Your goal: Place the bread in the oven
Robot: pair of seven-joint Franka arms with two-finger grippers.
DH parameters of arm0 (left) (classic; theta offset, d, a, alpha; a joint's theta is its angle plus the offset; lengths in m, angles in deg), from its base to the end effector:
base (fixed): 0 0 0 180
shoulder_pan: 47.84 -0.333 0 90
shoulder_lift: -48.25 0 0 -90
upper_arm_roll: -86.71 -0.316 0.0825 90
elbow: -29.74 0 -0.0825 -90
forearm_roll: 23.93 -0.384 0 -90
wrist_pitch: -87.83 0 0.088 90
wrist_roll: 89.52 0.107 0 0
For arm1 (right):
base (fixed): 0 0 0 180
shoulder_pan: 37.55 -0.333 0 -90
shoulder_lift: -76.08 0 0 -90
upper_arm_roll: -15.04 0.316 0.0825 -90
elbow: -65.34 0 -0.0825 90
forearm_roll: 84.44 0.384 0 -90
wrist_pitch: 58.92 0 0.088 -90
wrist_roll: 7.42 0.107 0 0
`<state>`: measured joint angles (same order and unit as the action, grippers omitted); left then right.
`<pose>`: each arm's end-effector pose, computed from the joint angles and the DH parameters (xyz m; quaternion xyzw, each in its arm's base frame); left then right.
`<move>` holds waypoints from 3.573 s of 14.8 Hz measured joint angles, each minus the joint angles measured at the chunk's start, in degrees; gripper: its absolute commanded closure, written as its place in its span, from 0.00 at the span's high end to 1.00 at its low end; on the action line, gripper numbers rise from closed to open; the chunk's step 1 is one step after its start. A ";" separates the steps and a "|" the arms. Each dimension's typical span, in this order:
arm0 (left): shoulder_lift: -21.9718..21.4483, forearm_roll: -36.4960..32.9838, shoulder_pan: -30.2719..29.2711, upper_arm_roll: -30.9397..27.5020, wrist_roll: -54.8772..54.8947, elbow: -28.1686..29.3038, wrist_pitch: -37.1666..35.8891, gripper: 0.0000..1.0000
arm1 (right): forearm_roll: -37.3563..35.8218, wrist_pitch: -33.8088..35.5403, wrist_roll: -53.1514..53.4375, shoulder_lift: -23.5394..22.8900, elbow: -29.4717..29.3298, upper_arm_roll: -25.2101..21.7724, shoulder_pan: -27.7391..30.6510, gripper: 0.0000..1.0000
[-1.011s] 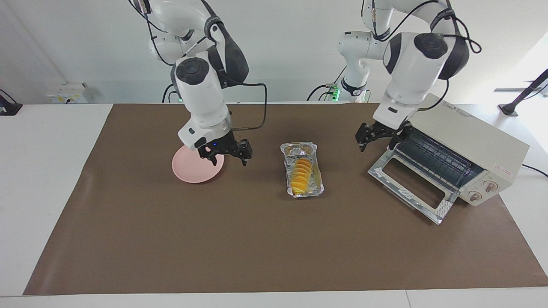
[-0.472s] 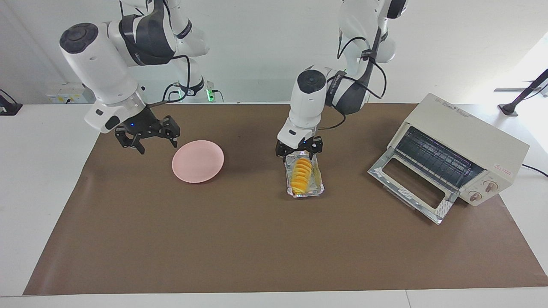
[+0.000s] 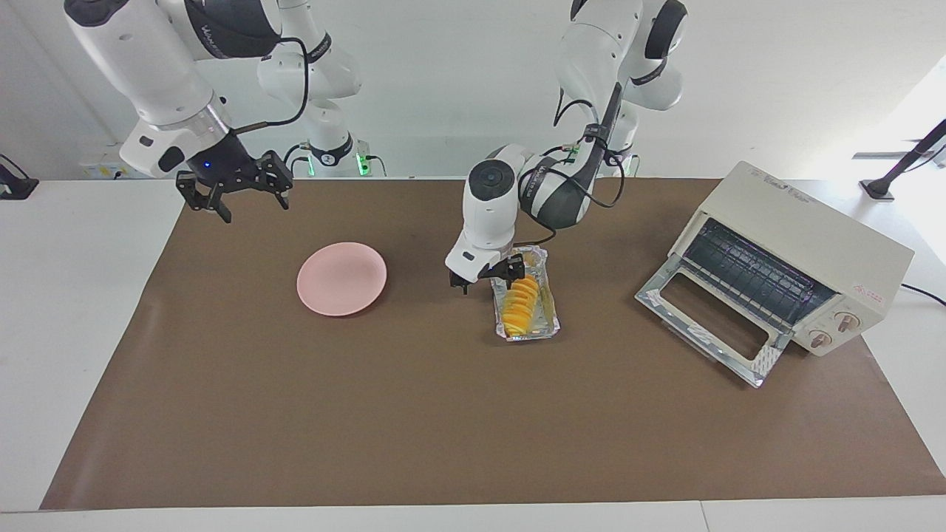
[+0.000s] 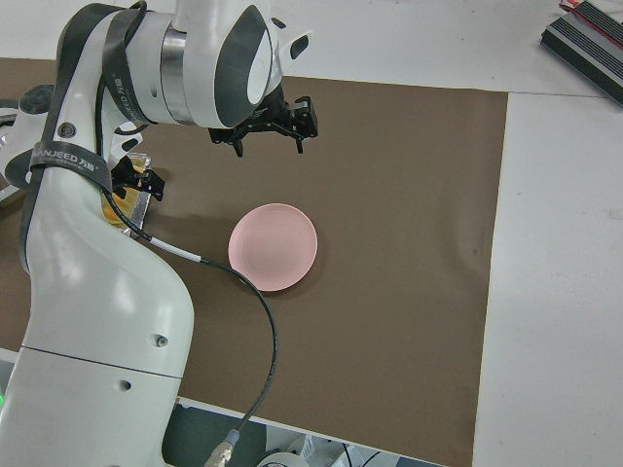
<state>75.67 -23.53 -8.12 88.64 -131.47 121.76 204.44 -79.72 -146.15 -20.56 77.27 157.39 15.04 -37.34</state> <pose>0.5069 -0.4477 0.3476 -0.9996 -0.0060 0.0256 0.0083 0.5422 0.0072 0.6154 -0.9922 -0.1131 0.0266 0.0446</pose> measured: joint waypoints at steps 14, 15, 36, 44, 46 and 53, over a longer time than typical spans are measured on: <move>0.09 0.00 0.48 -0.05 -0.04 3.90 1.91 0.57 | -4.71 3.71 0.34 -0.77 -4.88 0.04 0.26 1.00; 0.08 0.00 0.48 -0.05 -0.04 3.96 1.93 0.47 | -4.71 4.00 0.76 -0.71 -4.87 0.06 0.24 1.00; -3.95 0.60 -4.13 -15.96 -0.38 -1.38 -12.15 0.00 | -4.49 4.52 5.50 0.48 -3.47 0.09 0.28 1.00; -4.00 0.61 -15.60 -19.50 3.99 -0.74 -12.17 0.00 | -4.49 4.58 5.57 0.60 -3.47 0.44 0.86 1.00; -4.00 0.61 -17.06 -19.50 5.00 -0.37 -12.16 0.00 | -4.49 4.61 5.57 0.63 -3.48 0.60 0.86 1.00; -4.00 0.61 -19.64 -19.56 5.15 0.79 -13.06 0.00 | -4.49 4.70 5.57 0.66 -3.48 0.60 0.86 1.00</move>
<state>71.67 -22.92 -27.76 69.08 -126.32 122.54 191.37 -84.21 -141.45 -14.99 77.93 153.92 15.64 -36.48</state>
